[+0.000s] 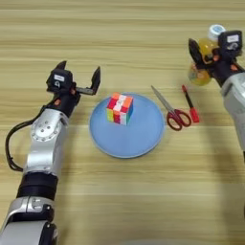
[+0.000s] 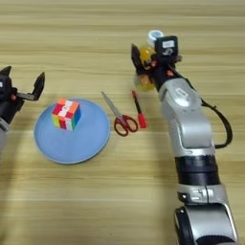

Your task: Move the objects on the table

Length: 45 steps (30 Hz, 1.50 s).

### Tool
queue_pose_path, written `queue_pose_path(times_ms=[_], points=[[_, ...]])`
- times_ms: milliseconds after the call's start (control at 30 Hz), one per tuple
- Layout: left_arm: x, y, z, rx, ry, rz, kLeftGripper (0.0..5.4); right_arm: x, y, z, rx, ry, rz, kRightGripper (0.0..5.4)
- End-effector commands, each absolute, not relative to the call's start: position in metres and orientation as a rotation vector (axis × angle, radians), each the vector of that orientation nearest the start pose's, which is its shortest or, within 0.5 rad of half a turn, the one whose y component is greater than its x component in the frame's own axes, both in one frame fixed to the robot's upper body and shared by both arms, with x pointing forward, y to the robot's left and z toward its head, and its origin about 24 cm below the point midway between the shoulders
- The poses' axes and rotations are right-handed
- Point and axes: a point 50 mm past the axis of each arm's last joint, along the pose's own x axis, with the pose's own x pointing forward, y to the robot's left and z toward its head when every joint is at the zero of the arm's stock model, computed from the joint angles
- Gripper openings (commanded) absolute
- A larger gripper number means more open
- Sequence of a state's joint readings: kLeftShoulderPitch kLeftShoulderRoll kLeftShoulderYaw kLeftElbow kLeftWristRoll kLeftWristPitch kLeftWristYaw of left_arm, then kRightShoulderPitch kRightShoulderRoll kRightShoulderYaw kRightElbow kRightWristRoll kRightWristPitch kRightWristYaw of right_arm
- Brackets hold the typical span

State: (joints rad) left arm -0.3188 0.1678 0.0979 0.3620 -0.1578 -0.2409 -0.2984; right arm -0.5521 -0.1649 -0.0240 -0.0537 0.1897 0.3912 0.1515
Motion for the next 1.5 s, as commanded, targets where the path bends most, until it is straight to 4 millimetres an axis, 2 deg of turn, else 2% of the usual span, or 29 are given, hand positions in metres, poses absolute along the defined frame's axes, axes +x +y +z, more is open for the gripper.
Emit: queue_pose_path(times_ms=[33, 200, 433, 733, 1100, 1233, 1367, 1500], points=[[0.307, 0.166, 0.070, 0.030, -0.192, -0.275, 5.40, 0.337, -0.093, 0.200, -0.009, -0.228, 0.425, 3.52], [0.301, 0.152, 0.069, 0.028, -0.188, -0.334, 5.40, 0.340, -0.050, 0.205, -0.023, -0.217, 0.540, 3.52], [0.291, 0.136, 0.070, 0.046, -0.210, -0.452, 5.40, 0.351, -0.001, 0.192, -0.023, -0.147, 0.652, 3.52], [0.281, 0.123, 0.070, 0.079, -0.226, -0.560, 5.40, 0.347, 0.034, 0.188, 0.016, -0.134, 0.747, 3.52], [0.284, 0.128, 0.068, 0.083, -0.212, -0.536, 5.40, 0.315, 0.043, 0.182, 0.060, -0.113, 0.852, 3.52], [0.285, 0.129, 0.067, 0.081, -0.211, -0.529, 5.40, 0.305, 0.042, 0.170, 0.058, -0.072, 0.872, 3.52], [0.285, 0.129, 0.068, 0.078, -0.215, -0.527, 5.40, 0.302, 0.037, 0.152, 0.052, -0.009, 0.865, 3.52], [0.285, 0.130, 0.068, 0.075, -0.218, -0.525, 5.40, 0.300, 0.035, 0.143, 0.049, 0.020, 0.864, 3.52]])
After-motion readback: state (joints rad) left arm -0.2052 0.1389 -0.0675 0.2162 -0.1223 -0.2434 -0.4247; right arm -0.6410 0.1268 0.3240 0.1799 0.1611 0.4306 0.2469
